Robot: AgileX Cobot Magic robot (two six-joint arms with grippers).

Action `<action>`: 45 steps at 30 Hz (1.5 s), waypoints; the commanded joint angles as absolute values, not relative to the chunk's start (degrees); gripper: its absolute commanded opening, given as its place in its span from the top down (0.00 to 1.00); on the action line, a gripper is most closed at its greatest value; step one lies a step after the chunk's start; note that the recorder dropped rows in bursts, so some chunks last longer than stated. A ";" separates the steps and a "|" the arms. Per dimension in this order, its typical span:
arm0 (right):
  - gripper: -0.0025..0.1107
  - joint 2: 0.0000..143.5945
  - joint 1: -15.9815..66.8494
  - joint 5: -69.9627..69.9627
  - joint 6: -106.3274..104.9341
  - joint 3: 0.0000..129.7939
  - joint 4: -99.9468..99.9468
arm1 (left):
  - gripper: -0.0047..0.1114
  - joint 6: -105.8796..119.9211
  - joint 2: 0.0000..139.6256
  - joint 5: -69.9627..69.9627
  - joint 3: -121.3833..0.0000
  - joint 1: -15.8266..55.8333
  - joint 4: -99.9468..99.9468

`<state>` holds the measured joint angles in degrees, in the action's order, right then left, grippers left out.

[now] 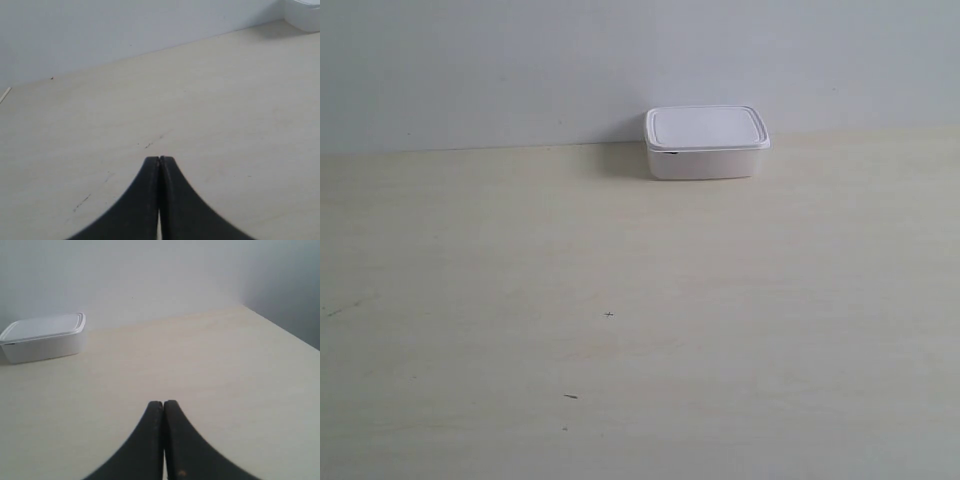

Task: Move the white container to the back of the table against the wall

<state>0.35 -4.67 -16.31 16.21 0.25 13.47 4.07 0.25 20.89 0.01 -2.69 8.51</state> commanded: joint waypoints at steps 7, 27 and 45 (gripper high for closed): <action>0.98 0.00 -4.97 -16.43 11.77 0.00 12.11 | 0.96 4.17 0.00 20.79 0.00 -2.88 8.42; 0.98 0.00 -4.61 -16.43 12.01 0.00 11.96 | 0.96 -6.41 0.00 20.77 0.00 -2.88 8.42; 0.98 0.00 -4.61 -16.43 12.01 0.00 11.96 | 0.96 -6.40 0.00 20.77 0.00 -7.42 8.42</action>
